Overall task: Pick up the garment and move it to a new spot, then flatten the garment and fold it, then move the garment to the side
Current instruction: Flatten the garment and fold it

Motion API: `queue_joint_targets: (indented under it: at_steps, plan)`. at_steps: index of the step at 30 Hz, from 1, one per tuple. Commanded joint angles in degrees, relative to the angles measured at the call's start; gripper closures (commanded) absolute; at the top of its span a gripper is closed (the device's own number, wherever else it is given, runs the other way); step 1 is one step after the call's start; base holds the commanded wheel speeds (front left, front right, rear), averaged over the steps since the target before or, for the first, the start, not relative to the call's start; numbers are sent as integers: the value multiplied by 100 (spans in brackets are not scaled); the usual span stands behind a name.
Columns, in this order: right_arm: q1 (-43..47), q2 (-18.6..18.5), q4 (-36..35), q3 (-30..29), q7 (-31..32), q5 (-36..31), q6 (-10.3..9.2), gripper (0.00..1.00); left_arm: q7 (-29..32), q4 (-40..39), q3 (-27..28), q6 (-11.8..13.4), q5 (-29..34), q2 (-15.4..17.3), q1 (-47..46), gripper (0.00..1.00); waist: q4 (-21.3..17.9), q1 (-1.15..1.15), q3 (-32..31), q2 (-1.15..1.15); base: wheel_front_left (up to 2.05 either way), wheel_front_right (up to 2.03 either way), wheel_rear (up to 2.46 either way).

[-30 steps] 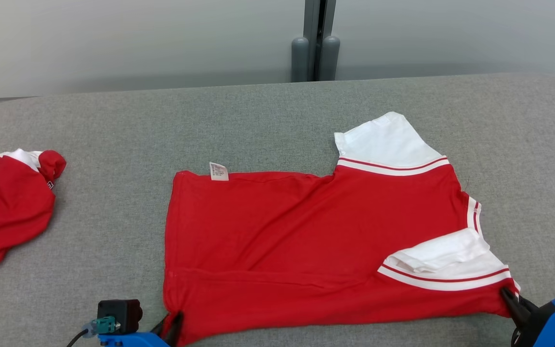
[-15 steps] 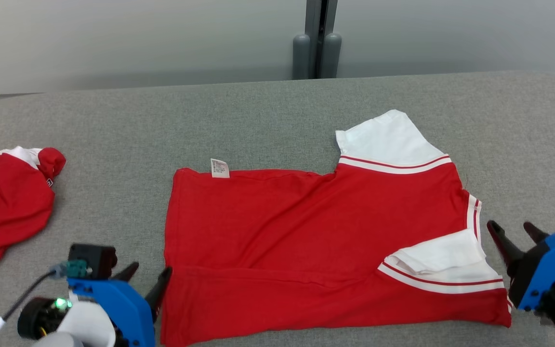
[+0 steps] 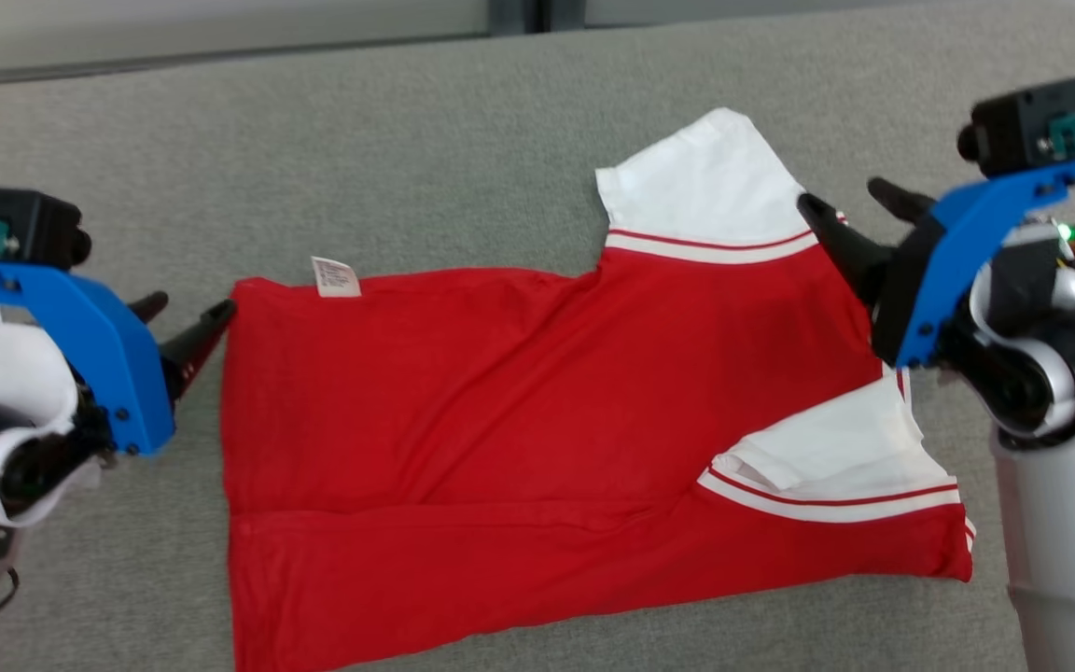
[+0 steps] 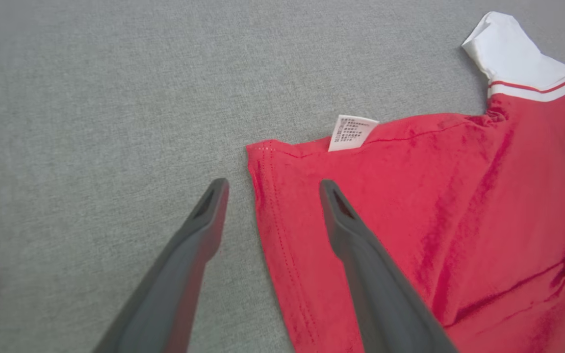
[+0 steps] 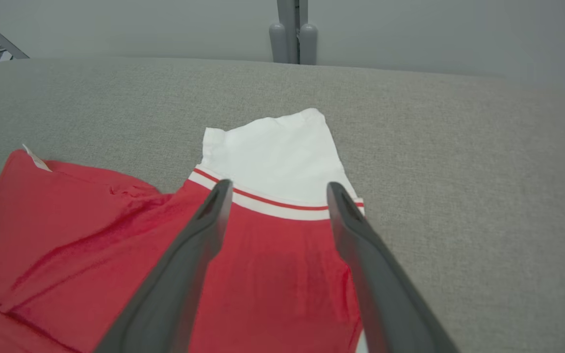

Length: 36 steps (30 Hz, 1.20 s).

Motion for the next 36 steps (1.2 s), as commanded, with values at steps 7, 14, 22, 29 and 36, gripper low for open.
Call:
queue_joint_targets:
  at_steps: [7, 14, 22, 29, 36]
  plan:
    - [-963, 28, 697, 464, -365, 120, 1, 0, 512, 433, 105, -184, -207, 37, -684, 0, -171, -1, 549, 0, 0, 0, 0]
    - [-1340, 24, 1194, 694, -700, 314, 1, 0, 942, 529, 59, -324, -405, 78, -873, 0, -290, -1, 736, 0, 0, 0, 0]
    - [-1521, 17, 1523, 845, -995, 479, 1, 0, 1139, 540, -170, -152, -79, 249, -890, 0, -435, -1, 857, 0, 0, 0, 0]
    - [-1617, -49, 1733, 827, -1095, 540, 1, 0, 926, 810, -555, -24, 458, 117, -670, 60, -456, -1, 997, 0, 0, 0, 0]
    - [-2035, -64, 2242, 585, -960, 355, 1, 0, 633, 817, -860, -298, 687, -303, -633, 100, -116, -1, 1122, 0, 0, 0, 0]
